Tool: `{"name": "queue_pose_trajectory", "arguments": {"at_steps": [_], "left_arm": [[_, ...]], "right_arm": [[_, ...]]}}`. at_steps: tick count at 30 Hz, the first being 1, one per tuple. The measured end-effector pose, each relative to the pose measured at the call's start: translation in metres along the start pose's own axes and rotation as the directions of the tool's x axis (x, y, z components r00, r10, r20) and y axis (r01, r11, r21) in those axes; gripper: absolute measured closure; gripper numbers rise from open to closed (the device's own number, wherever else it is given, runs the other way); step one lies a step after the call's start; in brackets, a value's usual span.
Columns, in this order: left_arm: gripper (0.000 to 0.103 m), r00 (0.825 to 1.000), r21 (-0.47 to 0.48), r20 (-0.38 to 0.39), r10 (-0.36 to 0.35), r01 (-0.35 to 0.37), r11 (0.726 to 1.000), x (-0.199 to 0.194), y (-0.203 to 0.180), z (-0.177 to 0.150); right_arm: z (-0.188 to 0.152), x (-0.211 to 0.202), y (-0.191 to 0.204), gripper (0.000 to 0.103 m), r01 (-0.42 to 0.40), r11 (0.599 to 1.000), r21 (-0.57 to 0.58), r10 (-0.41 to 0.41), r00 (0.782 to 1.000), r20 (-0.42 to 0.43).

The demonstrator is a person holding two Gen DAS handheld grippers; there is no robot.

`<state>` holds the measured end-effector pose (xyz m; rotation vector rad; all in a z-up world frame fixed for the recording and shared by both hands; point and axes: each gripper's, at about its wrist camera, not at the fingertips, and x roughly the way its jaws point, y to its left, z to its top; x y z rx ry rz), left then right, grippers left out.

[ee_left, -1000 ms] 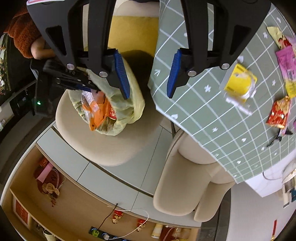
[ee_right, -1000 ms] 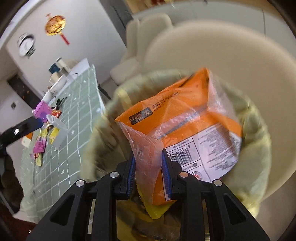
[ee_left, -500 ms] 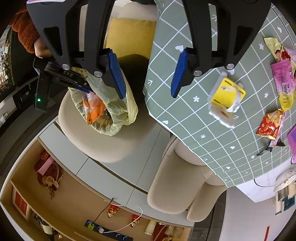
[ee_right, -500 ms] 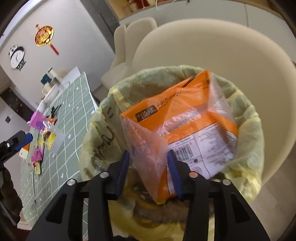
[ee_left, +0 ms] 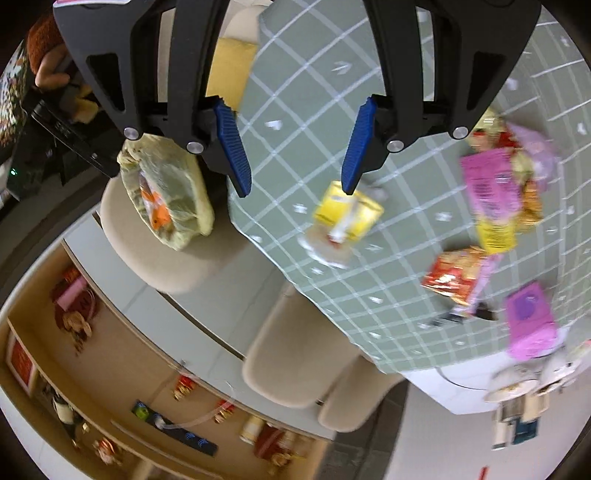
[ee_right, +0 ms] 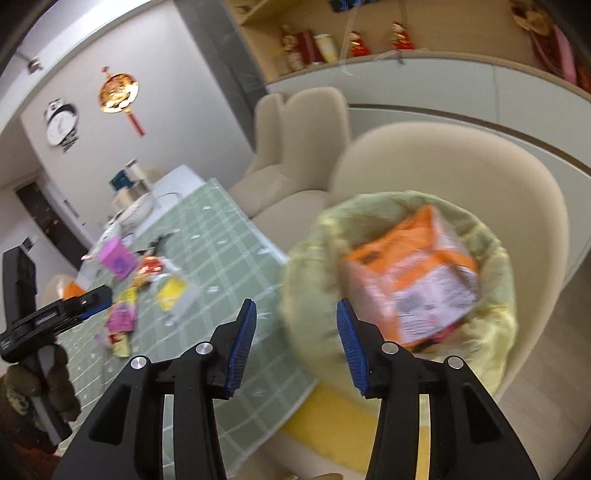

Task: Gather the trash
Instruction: 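Move both open tools back over the snack pile on the table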

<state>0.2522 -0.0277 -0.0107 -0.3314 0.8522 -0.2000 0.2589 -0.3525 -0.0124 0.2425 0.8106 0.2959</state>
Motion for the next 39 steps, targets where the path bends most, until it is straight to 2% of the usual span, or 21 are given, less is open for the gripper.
{"name": "queue_pose_trajectory", "arguments": {"at_steps": [6,11,18,24,28,30,33,35,39], "left_arm": [[0.051,0.995,-0.036,0.072,0.071,-0.069,0.997,-0.044,0.057,-0.002],[0.051,0.986,-0.109,0.093,0.139,-0.129,0.986,-0.071,0.112,-0.014],[0.051,0.971,-0.176,0.078,0.224,-0.208,0.962,-0.1,0.177,-0.037],[0.051,0.972,-0.168,0.06,0.226,-0.213,0.962,-0.104,0.205,-0.039],[0.051,0.982,-0.119,0.077,0.17,-0.16,0.98,-0.091,0.208,-0.018],[0.05,0.985,-0.052,0.093,0.143,-0.139,0.989,-0.075,0.205,0.0],[0.05,0.987,0.033,0.096,0.127,-0.131,0.991,-0.048,0.199,0.026],[0.05,0.989,0.07,0.081,0.124,-0.13,0.989,-0.023,0.198,0.047],[0.05,0.993,0.098,0.013,0.116,-0.116,0.988,0.031,0.199,0.08]], "right_arm": [[0.003,0.001,0.069,0.06,-0.026,0.997,-0.071,0.029,0.999,0.034],[0.0,0.012,0.114,0.06,-0.044,0.993,-0.105,0.048,0.998,0.029],[-0.013,0.036,0.16,0.06,-0.071,0.99,-0.125,0.07,0.997,-0.012],[-0.025,0.056,0.189,0.06,-0.084,0.987,-0.138,0.079,0.996,-0.044],[-0.02,0.06,0.195,0.06,-0.078,0.987,-0.144,0.075,0.997,-0.029],[-0.013,0.06,0.194,0.06,-0.067,0.987,-0.148,0.068,0.998,0.005],[-0.003,0.063,0.187,0.06,-0.076,0.991,-0.108,0.082,0.995,0.06],[0.0,0.068,0.182,0.055,-0.079,0.993,-0.089,0.087,0.992,0.092],[0.005,0.091,0.177,0.055,-0.026,0.991,-0.134,0.028,1.0,0.013]]}}
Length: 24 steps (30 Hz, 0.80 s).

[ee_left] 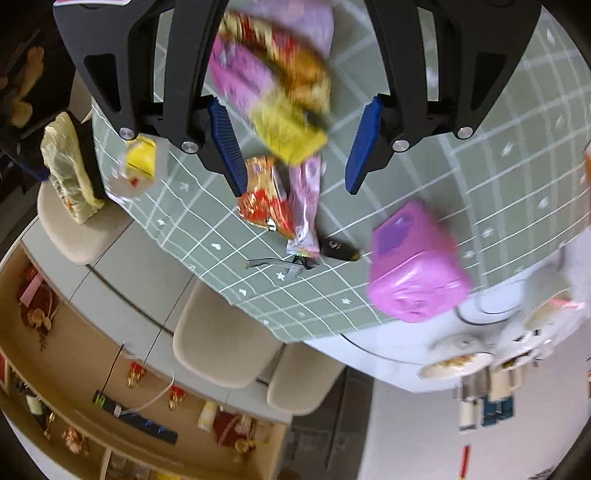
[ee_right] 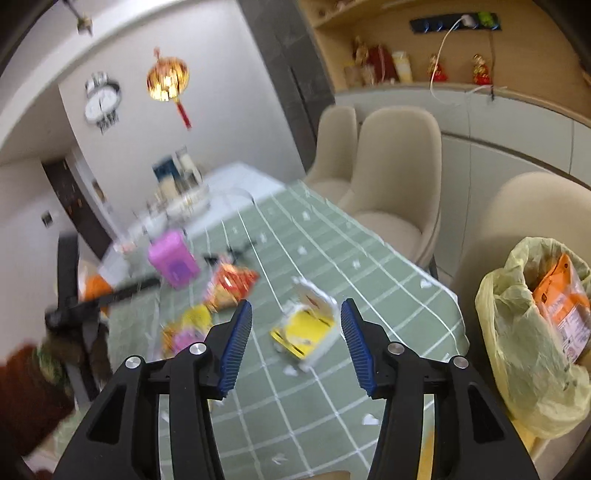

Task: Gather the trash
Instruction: 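Move both open tools back over the snack pile on the table, then grasp the pink candy stick with the left tool while the right tool grasps the black-grey strap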

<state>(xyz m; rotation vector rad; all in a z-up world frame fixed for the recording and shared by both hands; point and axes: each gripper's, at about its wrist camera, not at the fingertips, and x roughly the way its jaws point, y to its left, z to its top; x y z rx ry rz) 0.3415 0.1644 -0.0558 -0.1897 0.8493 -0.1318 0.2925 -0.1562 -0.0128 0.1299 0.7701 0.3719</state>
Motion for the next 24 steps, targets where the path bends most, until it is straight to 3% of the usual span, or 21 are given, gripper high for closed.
{"name": "queue_pose_trajectory", "arguments": {"at_steps": [5,7,11,12,13,15,19,24], "left_arm": [[0.051,0.993,0.004,-0.102,0.058,-0.058,0.998,0.069,0.003,0.022],[0.06,0.985,-0.002,-0.156,0.08,-0.081,0.997,0.092,0.006,0.025],[0.063,0.982,-0.017,-0.182,0.053,-0.057,0.998,0.109,0.009,0.022],[0.077,0.981,-0.017,-0.189,0.045,-0.049,0.999,0.11,0.009,0.02],[0.084,0.981,-0.015,-0.191,0.046,-0.05,0.999,0.11,0.008,0.017],[0.09,0.982,-0.015,-0.186,0.027,-0.03,0.999,0.102,0.008,0.012],[0.09,0.983,-0.057,-0.177,-0.044,0.035,0.998,0.074,0.009,-0.001],[0.09,0.986,-0.124,-0.154,-0.069,0.05,0.991,0.04,0.015,-0.02]], "right_arm": [[0.004,0.024,-0.012,0.055,0.014,1.0,0.0,-0.014,0.998,-0.054],[0.007,0.033,-0.015,0.055,0.018,1.0,-0.007,-0.019,0.998,-0.068],[0.017,0.05,-0.015,0.055,0.07,0.996,-0.052,-0.073,0.995,-0.069],[0.019,0.054,-0.015,0.055,0.073,0.996,-0.055,-0.076,0.995,-0.07],[0.024,0.061,-0.014,0.055,0.077,0.995,-0.06,-0.081,0.994,-0.075],[0.032,0.073,-0.008,0.055,0.081,0.994,-0.07,-0.087,0.992,-0.087],[0.058,0.101,0.023,0.055,0.066,0.989,-0.133,-0.079,0.992,-0.101],[0.084,0.151,0.079,0.055,-0.035,0.979,-0.202,0.005,0.989,-0.147]]}}
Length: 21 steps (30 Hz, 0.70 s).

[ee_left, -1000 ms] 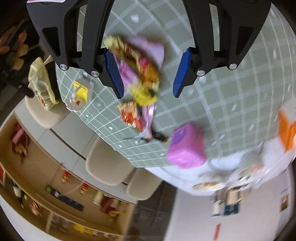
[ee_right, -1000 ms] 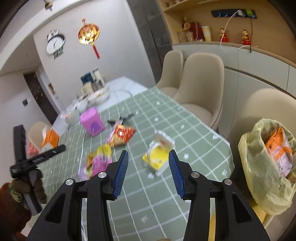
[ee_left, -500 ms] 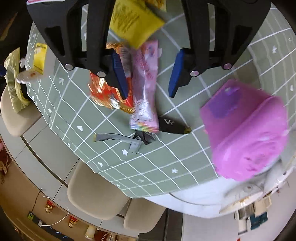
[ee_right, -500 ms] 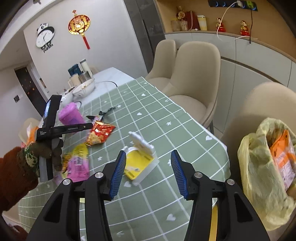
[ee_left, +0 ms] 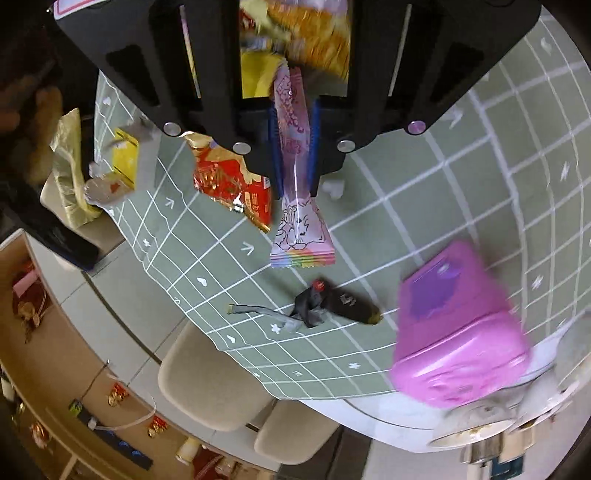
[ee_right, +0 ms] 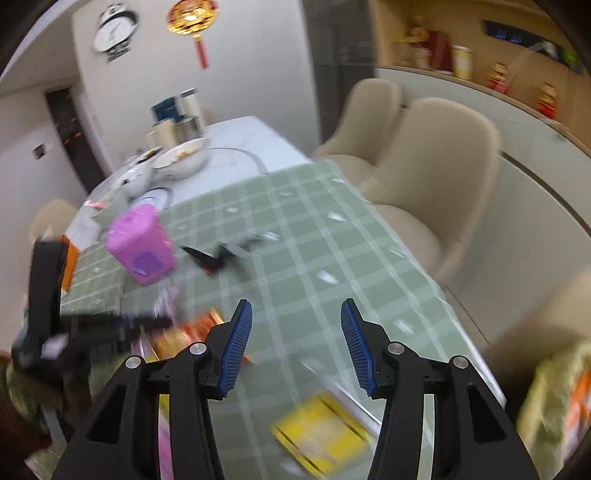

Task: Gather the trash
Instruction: 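Grasp the pink candy stick with the left tool while the right tool grasps the black-grey strap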

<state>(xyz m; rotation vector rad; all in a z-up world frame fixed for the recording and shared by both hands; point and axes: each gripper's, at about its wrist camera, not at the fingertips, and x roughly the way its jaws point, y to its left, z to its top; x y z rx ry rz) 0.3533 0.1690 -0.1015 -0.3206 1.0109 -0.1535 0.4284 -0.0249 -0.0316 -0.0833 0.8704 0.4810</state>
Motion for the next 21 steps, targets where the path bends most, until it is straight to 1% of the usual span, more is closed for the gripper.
{"name": "queue_pose_trajectory", "arguments": {"at_steps": [1,3,4,5,6,9,12,16,19,21], "left_arm": [[0.09,1.0,-0.006,0.011,0.007,-0.007,1.0,-0.004,0.002,-0.001],[0.09,0.999,-0.016,0.036,0.037,-0.037,0.999,-0.012,0.01,-0.007],[0.09,0.998,-0.028,0.04,0.04,-0.039,0.999,-0.014,0.015,-0.008],[0.09,0.998,-0.048,0.043,0.036,-0.034,0.998,-0.016,0.021,-0.009],[0.09,0.998,-0.073,0.048,0.026,-0.023,0.997,-0.02,0.028,-0.011],[0.09,0.997,-0.11,0.067,0.022,-0.015,0.994,-0.027,0.04,-0.016],[0.09,0.996,-0.156,0.083,0.01,0.003,0.988,-0.032,0.053,-0.02],[0.09,0.995,-0.183,0.099,0.006,0.012,0.983,-0.037,0.063,-0.024],[0.09,0.995,-0.188,0.104,0.008,0.011,0.982,-0.042,0.07,-0.028],[0.09,0.994,-0.194,0.105,0.003,0.017,0.981,-0.043,0.072,-0.03]], "right_arm": [[0.006,0.012,0.007,0.055,-0.002,1.0,-0.011,0.002,1.0,-0.017],[0.02,0.044,0.023,0.055,0.007,1.0,-0.013,-0.008,0.996,-0.092],[0.025,0.058,0.029,0.055,-0.001,1.0,-0.01,0.0,0.991,-0.13],[0.03,0.074,0.036,0.055,-0.023,1.0,-0.007,0.022,0.988,-0.15],[0.03,0.082,0.041,0.055,-0.031,0.999,-0.013,0.028,0.988,-0.151],[0.036,0.107,0.056,0.055,-0.017,1.0,-0.009,0.015,0.988,-0.154],[0.04,0.13,0.061,0.055,-0.027,0.997,0.07,0.038,0.986,-0.162],[0.044,0.162,0.06,0.055,0.028,0.991,0.129,-0.005,0.984,-0.177],[0.047,0.173,0.06,0.055,0.044,0.992,0.122,-0.023,0.986,-0.163],[0.049,0.175,0.064,0.062,0.035,0.996,0.088,-0.019,0.984,-0.177]]}}
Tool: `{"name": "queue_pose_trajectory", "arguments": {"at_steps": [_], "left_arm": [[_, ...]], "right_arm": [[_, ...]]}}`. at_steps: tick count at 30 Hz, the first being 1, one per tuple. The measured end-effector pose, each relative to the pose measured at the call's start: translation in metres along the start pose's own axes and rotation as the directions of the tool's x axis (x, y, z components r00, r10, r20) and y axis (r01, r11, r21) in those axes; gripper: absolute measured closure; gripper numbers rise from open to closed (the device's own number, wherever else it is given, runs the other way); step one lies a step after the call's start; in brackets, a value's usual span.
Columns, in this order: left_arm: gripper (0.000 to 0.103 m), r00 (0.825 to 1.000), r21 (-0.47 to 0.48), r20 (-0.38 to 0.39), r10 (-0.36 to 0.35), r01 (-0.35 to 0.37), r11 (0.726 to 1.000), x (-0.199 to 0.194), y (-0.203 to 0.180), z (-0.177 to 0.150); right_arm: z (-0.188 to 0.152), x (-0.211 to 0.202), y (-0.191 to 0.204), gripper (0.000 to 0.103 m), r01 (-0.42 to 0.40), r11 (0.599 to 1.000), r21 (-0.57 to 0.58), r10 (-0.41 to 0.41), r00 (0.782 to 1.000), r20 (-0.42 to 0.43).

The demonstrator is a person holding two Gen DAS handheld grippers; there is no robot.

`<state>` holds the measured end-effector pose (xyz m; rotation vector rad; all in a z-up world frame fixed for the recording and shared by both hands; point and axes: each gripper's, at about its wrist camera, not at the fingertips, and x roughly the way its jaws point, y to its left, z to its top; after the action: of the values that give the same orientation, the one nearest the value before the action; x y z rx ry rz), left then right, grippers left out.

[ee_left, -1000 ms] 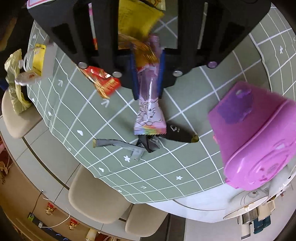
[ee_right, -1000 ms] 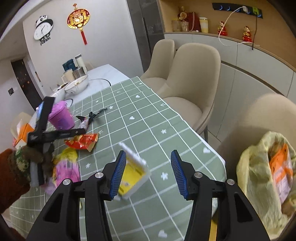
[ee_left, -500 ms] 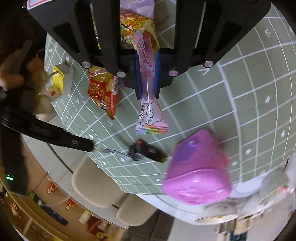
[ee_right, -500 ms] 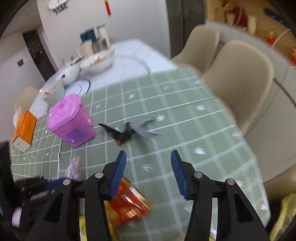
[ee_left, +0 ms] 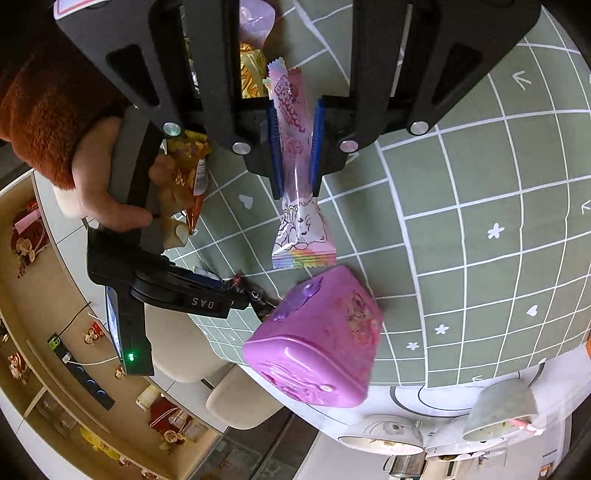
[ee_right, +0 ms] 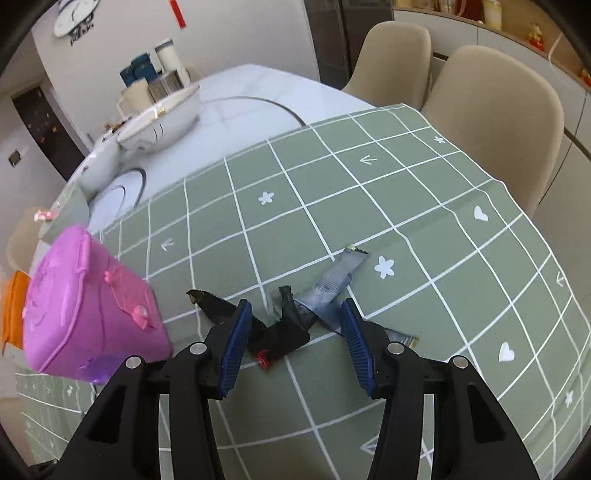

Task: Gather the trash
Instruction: 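Grasp the pink candy stick with the left tool while the right tool grasps the black-grey strap, then carry the candy stick and strap to the bin and release both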

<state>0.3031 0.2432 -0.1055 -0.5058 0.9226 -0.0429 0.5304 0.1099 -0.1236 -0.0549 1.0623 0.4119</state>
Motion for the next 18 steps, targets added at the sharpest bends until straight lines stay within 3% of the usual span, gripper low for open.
{"name": "queue_pose_trajectory", "arguments": {"at_steps": [1,5,18], "left_arm": [[0.09,1.0,-0.004,0.0,0.0,0.0,1.0,0.001,-0.001,-0.001],[0.09,1.0,-0.005,-0.002,-0.009,0.009,1.0,0.001,-0.004,-0.001],[0.09,0.997,0.04,0.025,-0.077,0.076,0.996,-0.032,-0.039,-0.011]], "right_arm": [[-0.001,-0.001,0.001,0.072,-0.017,1.0,-0.02,0.017,1.0,-0.01],[-0.011,-0.013,-0.006,0.083,-0.055,0.998,-0.036,0.053,0.998,-0.042],[-0.072,-0.17,-0.038,0.083,-0.07,0.997,-0.031,0.073,0.993,0.097]]}}
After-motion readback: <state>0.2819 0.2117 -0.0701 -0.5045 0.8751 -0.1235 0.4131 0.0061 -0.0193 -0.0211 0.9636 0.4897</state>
